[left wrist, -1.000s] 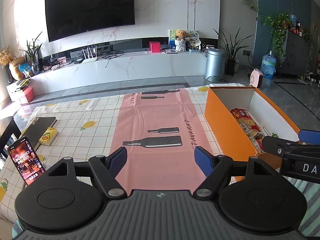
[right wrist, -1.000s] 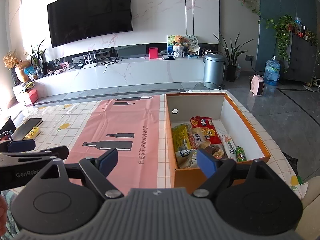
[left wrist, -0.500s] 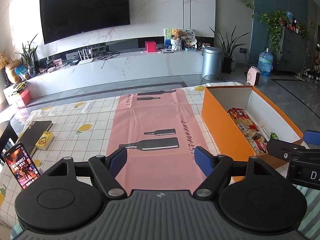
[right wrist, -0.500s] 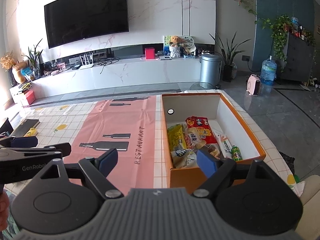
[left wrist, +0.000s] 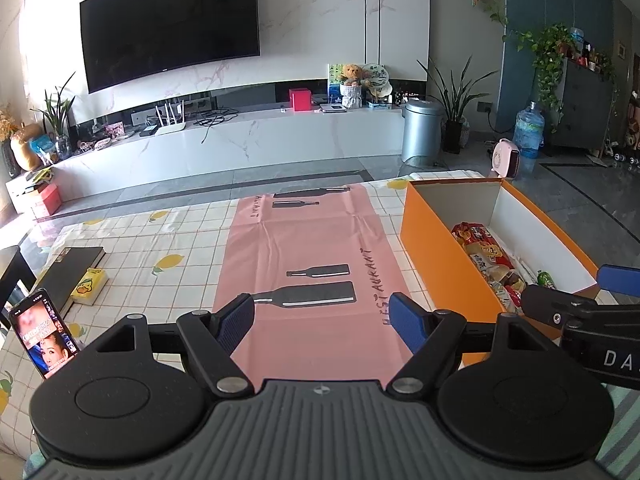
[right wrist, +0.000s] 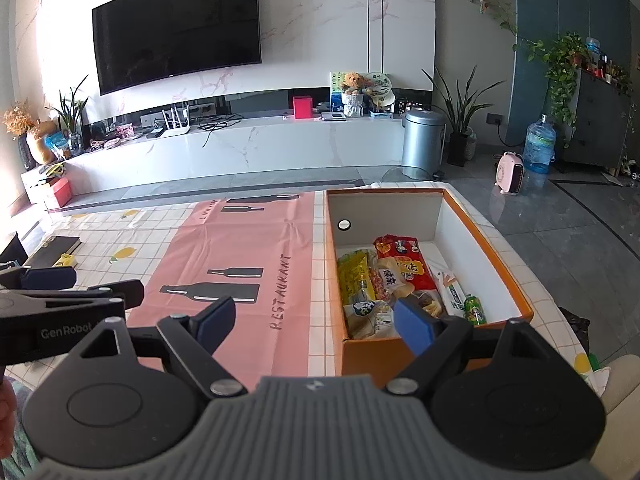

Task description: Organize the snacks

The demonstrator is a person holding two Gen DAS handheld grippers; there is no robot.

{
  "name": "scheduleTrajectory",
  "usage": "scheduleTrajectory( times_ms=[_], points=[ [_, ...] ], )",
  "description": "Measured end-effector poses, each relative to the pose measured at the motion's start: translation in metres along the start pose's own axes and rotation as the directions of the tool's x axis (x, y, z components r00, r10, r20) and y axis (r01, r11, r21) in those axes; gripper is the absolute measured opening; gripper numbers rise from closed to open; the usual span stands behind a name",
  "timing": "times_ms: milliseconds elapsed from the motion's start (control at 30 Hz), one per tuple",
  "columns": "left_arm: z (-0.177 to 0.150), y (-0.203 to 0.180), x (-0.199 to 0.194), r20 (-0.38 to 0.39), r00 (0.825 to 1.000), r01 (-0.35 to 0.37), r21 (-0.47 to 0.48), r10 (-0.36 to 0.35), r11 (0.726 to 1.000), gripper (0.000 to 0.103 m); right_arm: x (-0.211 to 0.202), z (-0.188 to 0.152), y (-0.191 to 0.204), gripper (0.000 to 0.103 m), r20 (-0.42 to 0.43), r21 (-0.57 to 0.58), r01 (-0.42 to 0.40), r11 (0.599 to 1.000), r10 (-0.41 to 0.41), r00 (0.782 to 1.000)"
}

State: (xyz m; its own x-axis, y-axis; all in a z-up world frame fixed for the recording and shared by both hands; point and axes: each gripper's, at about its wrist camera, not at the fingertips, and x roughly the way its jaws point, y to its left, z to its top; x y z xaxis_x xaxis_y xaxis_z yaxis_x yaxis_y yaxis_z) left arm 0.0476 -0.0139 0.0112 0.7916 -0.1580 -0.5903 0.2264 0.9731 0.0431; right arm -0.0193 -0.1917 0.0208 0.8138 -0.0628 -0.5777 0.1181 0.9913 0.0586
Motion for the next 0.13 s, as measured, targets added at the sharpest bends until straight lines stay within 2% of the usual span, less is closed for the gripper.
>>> scheduleTrajectory(
  times_ms=[133],
  points=[
    [0.0011,-0.0024,-0.0020,0.009,1.000,-0.002,0.008,0.002,1.000,0.090,0.0005,0.0000,-0.0006,0.084,-0.001,0.004,-0.001,1.000,0.001,1.000]
  ],
)
